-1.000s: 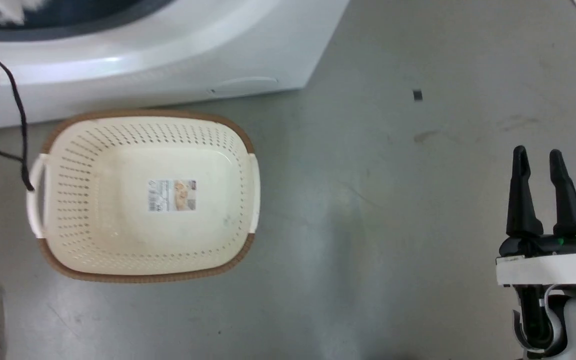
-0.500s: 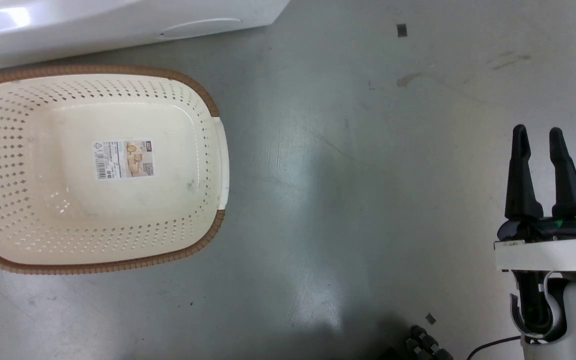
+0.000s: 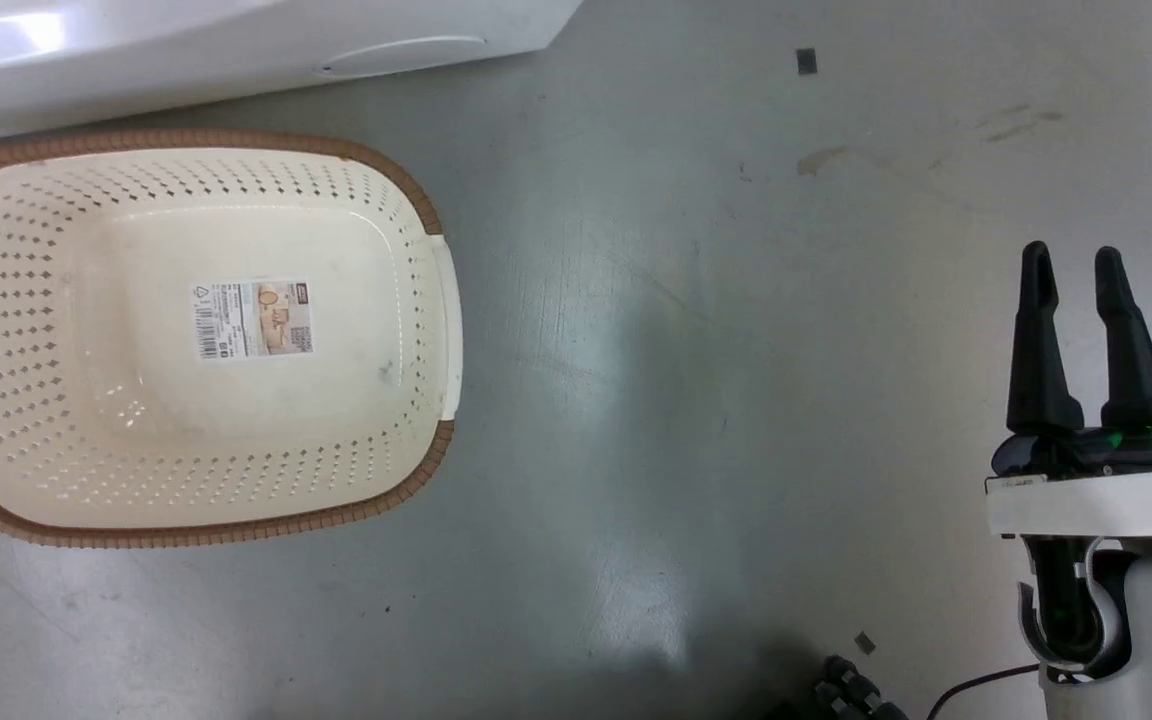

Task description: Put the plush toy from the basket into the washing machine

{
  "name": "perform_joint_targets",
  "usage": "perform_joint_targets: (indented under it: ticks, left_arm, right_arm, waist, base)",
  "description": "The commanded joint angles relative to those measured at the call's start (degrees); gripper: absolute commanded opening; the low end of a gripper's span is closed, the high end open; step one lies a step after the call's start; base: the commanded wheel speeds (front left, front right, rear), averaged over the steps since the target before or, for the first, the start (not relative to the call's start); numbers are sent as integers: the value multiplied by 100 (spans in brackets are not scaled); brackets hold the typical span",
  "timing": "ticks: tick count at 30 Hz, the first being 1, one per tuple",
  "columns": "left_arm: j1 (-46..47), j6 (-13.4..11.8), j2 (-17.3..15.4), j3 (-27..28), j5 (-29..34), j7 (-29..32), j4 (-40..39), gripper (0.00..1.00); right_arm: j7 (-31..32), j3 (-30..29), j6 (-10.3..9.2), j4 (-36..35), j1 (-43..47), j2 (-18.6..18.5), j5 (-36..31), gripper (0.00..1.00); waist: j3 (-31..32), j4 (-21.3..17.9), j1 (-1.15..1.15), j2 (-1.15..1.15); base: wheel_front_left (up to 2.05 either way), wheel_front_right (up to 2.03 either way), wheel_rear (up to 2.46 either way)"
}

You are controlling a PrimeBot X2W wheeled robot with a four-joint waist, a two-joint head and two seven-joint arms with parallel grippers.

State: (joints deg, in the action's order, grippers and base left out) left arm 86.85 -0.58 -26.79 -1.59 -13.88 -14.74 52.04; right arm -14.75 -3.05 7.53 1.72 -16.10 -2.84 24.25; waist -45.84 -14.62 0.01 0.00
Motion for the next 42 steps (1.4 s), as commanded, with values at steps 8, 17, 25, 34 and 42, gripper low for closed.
perform_joint_targets:
  ticks: [8,17,25,34,42]
  left_arm:
    - [-981,94,296,194,28,-26,-146,100]
    - [-2071,154,660,402,80,-26,-598,100]
    - [-3289,88,1089,498,337,-26,-1347,100]
    - [-4730,-95,1513,746,579,-26,-2417,100]
    - [-6263,-67,1832,856,864,-26,-3457,100]
  right_arm:
    - [-25,17,-4,42,22,-4,-162,100]
    - [-25,-27,-4,88,189,-4,-332,100]
    - [-25,-43,-4,113,419,-4,-574,100]
    - [-25,133,-4,62,748,-4,-1128,100]
    - [-25,140,-4,102,1114,-4,-1302,100]
  waist:
    - [581,200,-1,0]
    - [1274,430,-1,0]
    - [1957,689,-1,0]
    - [2747,909,-1,0]
    - [3427,1043,-1,0]
  base:
    - [0,0,0]
    - [0,0,0]
    - [0,0,0]
    - [0,0,0]
    - [0,0,0]
